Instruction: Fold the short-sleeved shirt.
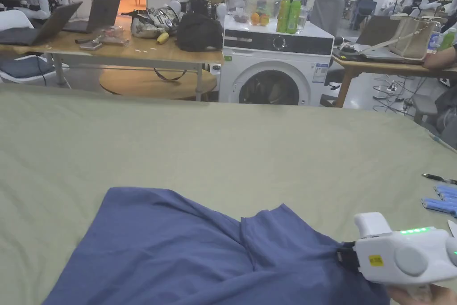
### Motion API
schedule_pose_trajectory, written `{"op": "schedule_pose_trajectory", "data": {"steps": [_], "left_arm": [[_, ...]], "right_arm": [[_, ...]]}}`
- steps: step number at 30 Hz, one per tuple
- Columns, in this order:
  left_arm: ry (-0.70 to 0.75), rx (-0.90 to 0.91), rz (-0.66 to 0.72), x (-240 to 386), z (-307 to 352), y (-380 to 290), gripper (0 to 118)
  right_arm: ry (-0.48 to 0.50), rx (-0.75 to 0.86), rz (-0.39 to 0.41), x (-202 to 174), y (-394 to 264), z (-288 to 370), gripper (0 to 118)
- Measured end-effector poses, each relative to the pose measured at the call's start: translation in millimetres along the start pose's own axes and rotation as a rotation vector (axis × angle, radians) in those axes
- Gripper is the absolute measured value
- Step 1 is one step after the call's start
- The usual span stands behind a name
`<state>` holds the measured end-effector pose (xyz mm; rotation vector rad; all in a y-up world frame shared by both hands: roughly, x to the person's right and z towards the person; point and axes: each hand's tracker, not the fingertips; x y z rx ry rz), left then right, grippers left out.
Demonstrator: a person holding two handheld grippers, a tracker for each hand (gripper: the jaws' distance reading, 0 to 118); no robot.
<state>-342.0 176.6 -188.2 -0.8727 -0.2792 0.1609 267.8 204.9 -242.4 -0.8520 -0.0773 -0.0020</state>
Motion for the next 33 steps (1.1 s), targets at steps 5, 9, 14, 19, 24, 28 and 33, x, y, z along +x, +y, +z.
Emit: {"op": "schedule_pose_trajectory", "data": {"steps": [5, 9, 14, 19, 24, 28, 33], "left_arm": [[-0.070, 0.231, 0.052, 4.6, 53.3, 18.2, 0], [-0.096, 0.479, -0.039, 32.6, 105.8, 64.8, 0], [-0.136, 0.675, -0.178, 64.2, 146.2, 150.5, 0], [-0.100, 0.770, -0.274, 82.3, 155.5, 252.4, 0], [0.043, 0.757, -0.277, 105.8, 147.1, 352.0, 0], [0.089, 0.761, -0.271, 118.9, 140.8, 406.0, 0], [0.127, 0.755, -0.231, 126.3, 144.8, 451.6, 0]], "right_arm": [[0.030, 0.164, -0.057, 8.5, 5.7, 80.1, 5], [0.011, 0.341, -0.070, 12.5, 24.6, 148.9, 5], [-0.045, 0.505, -0.090, 21.5, 71.7, 211.8, 5], [-0.095, 0.593, -0.072, 21.7, 141.2, 242.4, 5], [-0.188, 0.634, -0.023, 9.8, 233.4, 245.6, 4], [-0.219, 0.666, -0.041, -0.1, 293.4, 239.9, 4], [-0.265, 0.704, -0.044, -8.6, 351.0, 241.0, 4]]}}
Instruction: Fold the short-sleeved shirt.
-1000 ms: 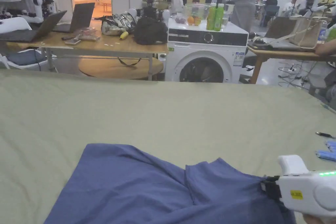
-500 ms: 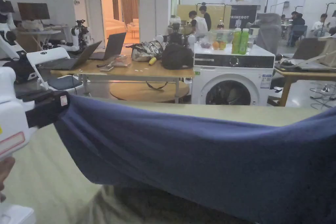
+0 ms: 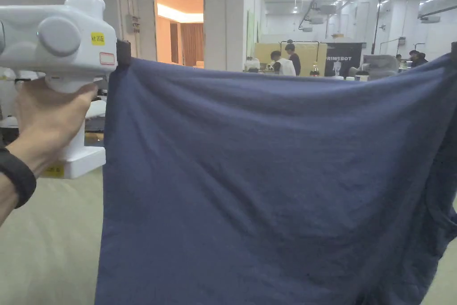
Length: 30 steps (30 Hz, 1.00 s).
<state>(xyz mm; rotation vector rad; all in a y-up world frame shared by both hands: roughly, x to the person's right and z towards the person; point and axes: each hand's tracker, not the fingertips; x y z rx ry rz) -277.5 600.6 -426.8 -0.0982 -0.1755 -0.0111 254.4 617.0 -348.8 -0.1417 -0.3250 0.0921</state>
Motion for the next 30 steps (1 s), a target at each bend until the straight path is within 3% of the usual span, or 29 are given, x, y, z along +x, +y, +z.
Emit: {"op": "schedule_pose_trajectory", "data": {"steps": [4, 8, 12, 20, 27, 30], "left_arm": [[-0.011, 0.036, 0.067, -9.0, -4.2, 15.9, 0], [0.004, 0.058, 0.022, -9.4, -8.8, 23.7, 0], [-0.007, 0.033, 0.023, -5.6, -20.1, 2.2, 0], [-0.099, -0.147, 0.092, -1.5, -34.2, -103.4, 0], [-0.247, -0.189, 0.108, -15.2, 60.9, -199.6, 0], [-0.272, -0.279, 0.117, -21.2, 115.3, -251.0, 0]], "right_arm": [[-0.006, 0.046, -0.013, -7.6, 34.9, -12.4, 4], [-0.046, 0.067, 0.066, -15.0, 58.7, -18.6, 4], [-0.030, 0.059, 0.033, -13.2, 46.9, -23.6, 4], [0.102, -0.072, -0.013, -7.7, -62.5, -11.4, 4], [0.212, -0.208, 0.005, 16.6, -176.6, 79.6, 4], [0.241, -0.318, -0.035, 26.6, -241.2, 130.3, 4]]}}
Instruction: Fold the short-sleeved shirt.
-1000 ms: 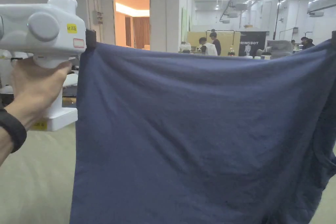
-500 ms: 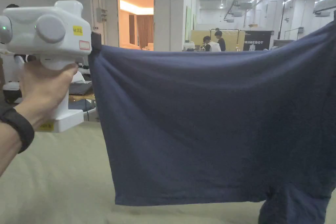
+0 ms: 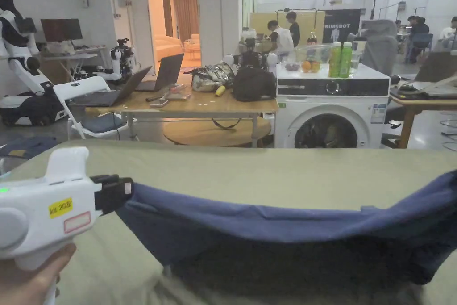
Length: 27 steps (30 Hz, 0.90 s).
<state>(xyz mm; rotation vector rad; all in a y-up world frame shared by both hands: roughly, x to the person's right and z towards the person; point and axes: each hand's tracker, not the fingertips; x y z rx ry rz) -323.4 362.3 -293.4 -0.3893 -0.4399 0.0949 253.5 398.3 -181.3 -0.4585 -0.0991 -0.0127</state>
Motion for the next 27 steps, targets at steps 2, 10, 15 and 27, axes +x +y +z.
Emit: {"op": "schedule_pose_trajectory", "data": {"steps": [2, 10, 15, 27], "left_arm": [[0.005, -0.062, 0.040, -2.7, 21.9, -42.3, 0], [0.019, -0.325, 0.178, -18.3, 65.4, -171.1, 0], [0.018, -0.362, 0.265, -40.4, 55.3, -201.6, 34], [0.030, 0.005, -0.059, 50.7, 62.8, -118.0, 84]], "right_arm": [[0.017, -0.091, -0.024, 2.8, -48.9, 13.3, 4], [0.018, -0.369, -0.104, 5.7, -198.9, 33.4, 4], [-0.004, -0.382, -0.133, 3.4, -229.3, 33.1, 29], [0.008, -0.022, 0.002, -64.7, -178.0, 58.4, 71]]}}
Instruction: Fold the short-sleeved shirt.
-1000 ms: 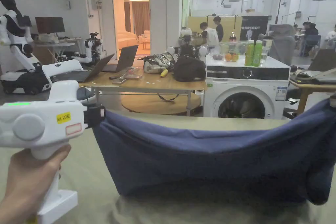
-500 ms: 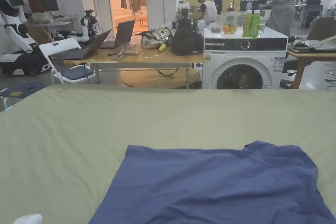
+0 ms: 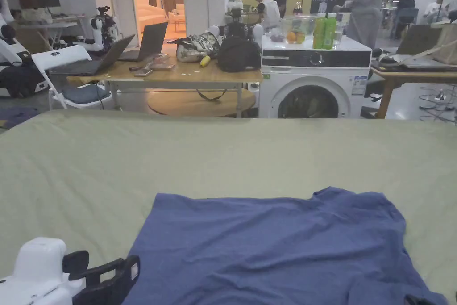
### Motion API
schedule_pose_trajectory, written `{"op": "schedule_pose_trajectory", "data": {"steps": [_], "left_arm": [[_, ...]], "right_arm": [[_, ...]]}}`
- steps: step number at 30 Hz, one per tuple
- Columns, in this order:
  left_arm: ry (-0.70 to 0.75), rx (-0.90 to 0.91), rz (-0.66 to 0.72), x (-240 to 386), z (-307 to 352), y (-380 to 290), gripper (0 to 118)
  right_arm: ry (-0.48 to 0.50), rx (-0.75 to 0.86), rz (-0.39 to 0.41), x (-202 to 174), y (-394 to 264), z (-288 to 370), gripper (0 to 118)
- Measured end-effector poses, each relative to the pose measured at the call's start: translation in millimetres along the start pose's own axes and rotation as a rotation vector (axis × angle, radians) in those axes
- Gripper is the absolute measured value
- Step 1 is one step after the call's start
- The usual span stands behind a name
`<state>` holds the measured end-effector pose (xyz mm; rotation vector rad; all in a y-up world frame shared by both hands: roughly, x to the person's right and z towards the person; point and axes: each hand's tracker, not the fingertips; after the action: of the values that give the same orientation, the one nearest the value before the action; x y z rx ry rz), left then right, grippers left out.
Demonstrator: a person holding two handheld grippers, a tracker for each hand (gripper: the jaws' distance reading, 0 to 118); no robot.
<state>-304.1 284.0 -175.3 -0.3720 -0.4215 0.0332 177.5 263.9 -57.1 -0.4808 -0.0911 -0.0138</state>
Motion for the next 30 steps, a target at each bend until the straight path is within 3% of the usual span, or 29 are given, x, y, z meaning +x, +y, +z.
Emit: {"op": "schedule_pose_trajectory", "data": {"steps": [1, 2, 4, 5, 7, 17, 18, 19, 20, 21, 26, 30], "left_arm": [[0.010, 0.025, -0.035, 13.1, -1.5, 5.2, 80], [0.012, 0.047, -0.054, 22.4, -2.6, 4.6, 66], [-0.028, 0.057, -0.074, 39.1, -7.5, 10.1, 30], [-0.041, 0.053, -0.079, 44.6, -9.6, 11.7, 4], [-0.057, 0.042, -0.088, 54.6, -15.7, 11.1, 0], [-0.068, -0.032, -0.010, 41.4, -23.6, -0.7, 0], [-0.066, -0.030, 0.003, 32.5, -20.7, -1.8, 11], [-0.070, -0.030, 0.017, 20.8, -16.5, -3.6, 30], [-0.074, -0.040, 0.032, 8.5, -13.0, -6.7, 56], [-0.082, -0.079, 0.066, -4.5, -10.1, -11.5, 67], [-0.005, -0.230, 0.201, -59.9, 2.4, -52.1, 69], [0.044, -0.337, 0.202, -73.5, -0.6, -85.5, 68]], "right_arm": [[0.001, 0.024, 0.005, -4.2, 0.2, -5.0, 67], [-0.008, 0.031, 0.014, -11.5, 2.3, -9.2, 50], [-0.005, 0.033, 0.018, -24.4, 8.3, -18.2, 15], [-0.002, 0.034, 0.017, -28.7, 10.4, -21.8, 2], [0.003, 0.040, 0.005, -37.2, 14.3, -29.7, 0], [-0.030, 0.016, 0.018, -56.2, 7.2, -46.1, 0], [-0.028, 0.013, 0.013, -54.7, 6.4, -46.1, 0], [-0.028, 0.009, 0.011, -53.1, 5.1, -45.6, 0], [-0.029, 0.004, 0.012, -51.3, 3.4, -44.1, 0], [-0.027, 0.000, 0.010, -49.4, 0.5, -40.5, 0], [0.009, -0.048, -0.071, -39.9, -18.9, -36.2, 0], [0.022, -0.083, -0.088, -41.3, -29.5, -38.1, 0]]}}
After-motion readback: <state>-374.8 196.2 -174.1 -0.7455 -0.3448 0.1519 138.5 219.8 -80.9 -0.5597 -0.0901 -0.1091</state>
